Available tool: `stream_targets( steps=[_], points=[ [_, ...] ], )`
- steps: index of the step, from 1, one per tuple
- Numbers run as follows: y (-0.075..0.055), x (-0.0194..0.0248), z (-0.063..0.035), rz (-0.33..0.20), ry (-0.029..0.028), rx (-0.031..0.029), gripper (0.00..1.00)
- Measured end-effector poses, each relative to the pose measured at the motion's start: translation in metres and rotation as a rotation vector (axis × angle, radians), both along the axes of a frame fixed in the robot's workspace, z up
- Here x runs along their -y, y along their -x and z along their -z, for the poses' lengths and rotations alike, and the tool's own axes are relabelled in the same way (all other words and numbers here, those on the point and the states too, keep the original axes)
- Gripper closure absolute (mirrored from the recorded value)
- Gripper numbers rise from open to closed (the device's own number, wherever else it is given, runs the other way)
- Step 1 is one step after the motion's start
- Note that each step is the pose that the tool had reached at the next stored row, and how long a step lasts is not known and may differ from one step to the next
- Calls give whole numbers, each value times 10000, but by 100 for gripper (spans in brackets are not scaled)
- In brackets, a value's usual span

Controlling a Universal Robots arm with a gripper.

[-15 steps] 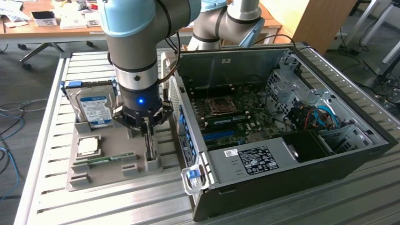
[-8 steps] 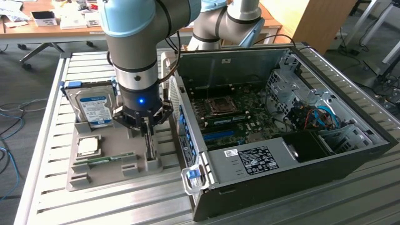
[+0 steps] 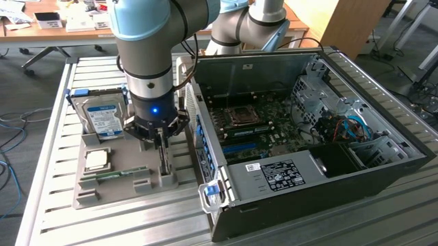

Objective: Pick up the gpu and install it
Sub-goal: 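Pick up the gpu and move the gpu toward the slot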

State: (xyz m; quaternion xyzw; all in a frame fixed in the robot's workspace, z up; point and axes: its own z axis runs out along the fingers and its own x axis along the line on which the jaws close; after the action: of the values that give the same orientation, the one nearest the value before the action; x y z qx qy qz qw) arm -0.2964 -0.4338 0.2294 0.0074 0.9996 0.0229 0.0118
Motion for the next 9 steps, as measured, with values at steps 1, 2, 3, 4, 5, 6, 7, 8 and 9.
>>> stream_targets(
  steps=[1, 2, 3, 4, 5, 6, 7, 8, 9],
  points=[
    [0, 0, -8, 0, 1, -1, 73],
    [0, 0, -25, 0, 2, -1, 73],
    [0, 0, -46, 0, 1, -1, 73],
    [0, 0, -67, 0, 2, -1, 73],
    [0, 0, -91, 0, 2, -1, 73],
    [0, 0, -119, 0, 1, 0, 73],
    [0, 0, -148, 0, 0, 0, 73],
    [0, 0, -178, 1, 0, 0, 73],
    [0, 0, -211, 0, -2, -1, 73]
  ],
)
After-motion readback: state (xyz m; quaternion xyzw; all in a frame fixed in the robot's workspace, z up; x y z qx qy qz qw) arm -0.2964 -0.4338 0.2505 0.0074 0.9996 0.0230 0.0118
